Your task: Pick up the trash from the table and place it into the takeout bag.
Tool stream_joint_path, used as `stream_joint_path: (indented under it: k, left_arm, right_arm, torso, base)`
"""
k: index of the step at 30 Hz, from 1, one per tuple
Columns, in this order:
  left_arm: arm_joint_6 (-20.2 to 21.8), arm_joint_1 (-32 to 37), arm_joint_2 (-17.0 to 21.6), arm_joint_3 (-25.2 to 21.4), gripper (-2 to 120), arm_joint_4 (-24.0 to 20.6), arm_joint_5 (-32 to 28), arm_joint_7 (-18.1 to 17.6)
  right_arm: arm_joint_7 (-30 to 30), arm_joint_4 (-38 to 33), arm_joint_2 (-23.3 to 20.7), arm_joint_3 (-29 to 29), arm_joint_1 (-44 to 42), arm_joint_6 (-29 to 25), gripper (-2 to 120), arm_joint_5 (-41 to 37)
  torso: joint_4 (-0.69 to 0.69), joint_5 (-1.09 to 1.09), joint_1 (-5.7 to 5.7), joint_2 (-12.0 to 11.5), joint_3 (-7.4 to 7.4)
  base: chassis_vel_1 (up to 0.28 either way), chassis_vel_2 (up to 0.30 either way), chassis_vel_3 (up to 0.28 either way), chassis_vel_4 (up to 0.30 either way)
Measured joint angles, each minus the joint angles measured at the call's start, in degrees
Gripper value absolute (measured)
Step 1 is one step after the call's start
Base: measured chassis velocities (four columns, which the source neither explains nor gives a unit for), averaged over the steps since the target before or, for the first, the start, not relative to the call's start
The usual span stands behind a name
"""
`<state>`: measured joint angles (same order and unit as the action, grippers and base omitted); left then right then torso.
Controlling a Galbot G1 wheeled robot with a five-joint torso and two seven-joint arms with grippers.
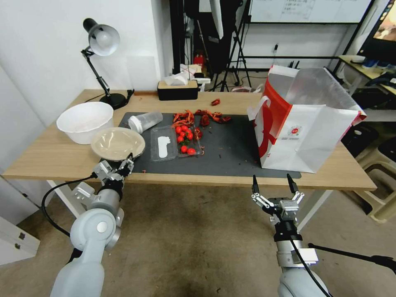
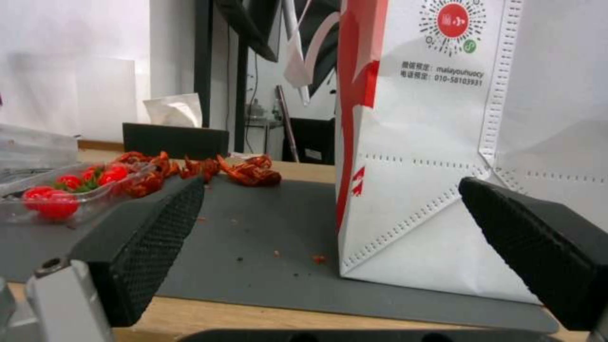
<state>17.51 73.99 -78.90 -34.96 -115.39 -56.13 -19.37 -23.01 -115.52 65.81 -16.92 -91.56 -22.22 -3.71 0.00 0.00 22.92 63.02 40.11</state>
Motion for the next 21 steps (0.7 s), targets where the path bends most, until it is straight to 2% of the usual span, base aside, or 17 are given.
stream_joint_path:
  k: [2, 4, 6, 11, 15, 16, 19, 20, 21]
  left_arm:
    - [-0.08, 0.04, 0.02, 0.00, 15, 0.09, 0.00, 0.17]
    - [-0.16, 0.08, 0.02, 0.01, 12, 0.10, -0.01, 0.31]
    - [-0.44, 0.19, 0.04, 0.02, 2, 0.16, 0.02, 0.83]
    - [-1.53, 0.57, 0.16, 0.11, 0, 0.34, 0.91, 2.58]
    - [-3.94, 1.44, 0.25, 0.36, 0, 0.29, 2.86, 6.55]
    - [-3.94, 1.44, 0.25, 0.36, 0, 0.29, 2.86, 6.55]
    - [-7.12, 2.21, 0.78, 0.79, 0, -0.46, 4.61, 11.73]
    - [-7.12, 2.21, 0.78, 0.79, 0, -0.46, 4.61, 11.73]
    - [-8.54, 2.44, 1.10, 1.04, 0, -0.69, 5.47, 13.99]
  right_arm:
    - [-0.03, 0.00, 0.02, -0.04, -0.06, 0.00, 100, 0.07]
    - [-0.05, -0.01, 0.02, -0.04, -0.09, 0.00, 100, 0.09]
    - [-0.07, -0.06, 0.04, -0.05, -0.15, -0.01, 100, 0.15]
    - [-0.09, -0.08, 0.08, -0.05, -0.23, -0.03, 100, 0.28]
    - [-0.11, -0.09, 0.10, -0.12, -0.31, -0.20, 100, 0.34]
    - [-0.11, -0.09, 0.10, -0.12, -0.31, -0.20, 100, 0.34]
    - [-0.14, -0.21, 0.09, -0.20, -0.39, -0.23, 100, 0.34]
    - [-0.14, -0.21, 0.09, -0.20, -0.39, -0.23, 100, 0.34]
    - [-0.14, -0.26, 0.09, -0.24, -0.41, -0.23, 100, 0.34]
  torso:
    - [0.00, 0.00, 0.00, 0.00, 0.00]
    - [0.00, 0.00, 0.00, 0.00, 0.00]
    - [0.00, 0.00, 0.00, 0.00, 0.00]
    - [0.00, 0.00, 0.00, 0.00, 0.00]
    - [0.00, 0.00, 0.00, 0.00, 0.00]
    - [0.00, 0.00, 0.00, 0.00, 0.00]
    - [0.00, 0.00, 0.00, 0.00, 0.00]
    - [0.00, 0.00, 0.00, 0.00, 0.00]
    - [0.00, 0.01, 0.00, 0.00, -0.01]
  base:
    - [0.000, 0.000, 0.000, 0.000]
    - [0.000, 0.000, 0.000, 0.000]
    - [0.000, 0.000, 0.000, 0.000]
    - [0.000, 0.000, 0.000, 0.000]
    - [0.000, 0.000, 0.000, 0.000]
    - [0.000, 0.000, 0.000, 0.000]
    - [0.000, 0.000, 0.000, 0.000]
    - [0.000, 0.000, 0.000, 0.000]
    - [0.000, 0.000, 0.000, 0.000]
